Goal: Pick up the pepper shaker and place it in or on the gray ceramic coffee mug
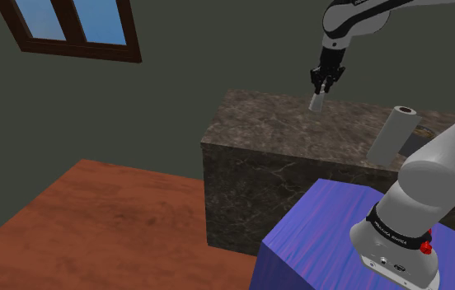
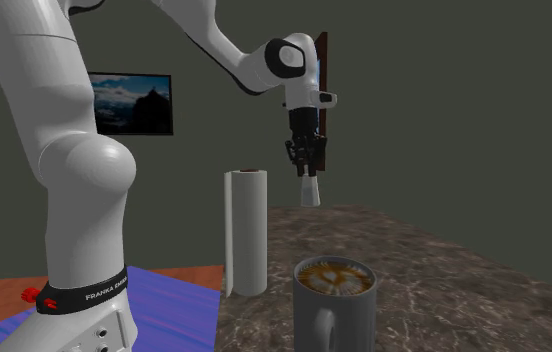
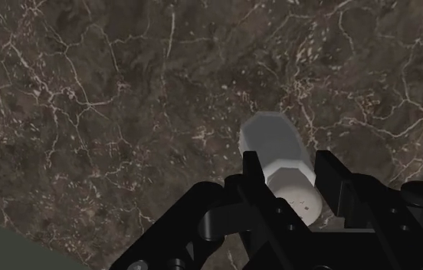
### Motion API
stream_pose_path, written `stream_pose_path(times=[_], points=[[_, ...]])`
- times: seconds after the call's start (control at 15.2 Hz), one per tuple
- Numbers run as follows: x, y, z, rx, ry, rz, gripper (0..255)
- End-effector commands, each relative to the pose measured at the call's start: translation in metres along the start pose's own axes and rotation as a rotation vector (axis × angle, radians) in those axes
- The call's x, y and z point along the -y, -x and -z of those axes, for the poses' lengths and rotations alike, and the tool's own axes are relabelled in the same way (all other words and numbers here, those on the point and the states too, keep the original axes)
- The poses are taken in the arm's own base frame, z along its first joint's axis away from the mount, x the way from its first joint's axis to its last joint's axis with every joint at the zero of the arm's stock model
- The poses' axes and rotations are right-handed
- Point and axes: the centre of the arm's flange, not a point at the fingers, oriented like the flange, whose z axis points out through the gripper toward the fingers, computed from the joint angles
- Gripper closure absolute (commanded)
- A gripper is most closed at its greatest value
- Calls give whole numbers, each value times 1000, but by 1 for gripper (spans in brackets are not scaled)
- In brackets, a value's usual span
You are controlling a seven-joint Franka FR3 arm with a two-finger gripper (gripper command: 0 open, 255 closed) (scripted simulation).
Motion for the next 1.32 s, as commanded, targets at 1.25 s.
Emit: stream_pose_path(times=[1.25], points=[[-75, 58, 77, 0, 0, 0, 255]])
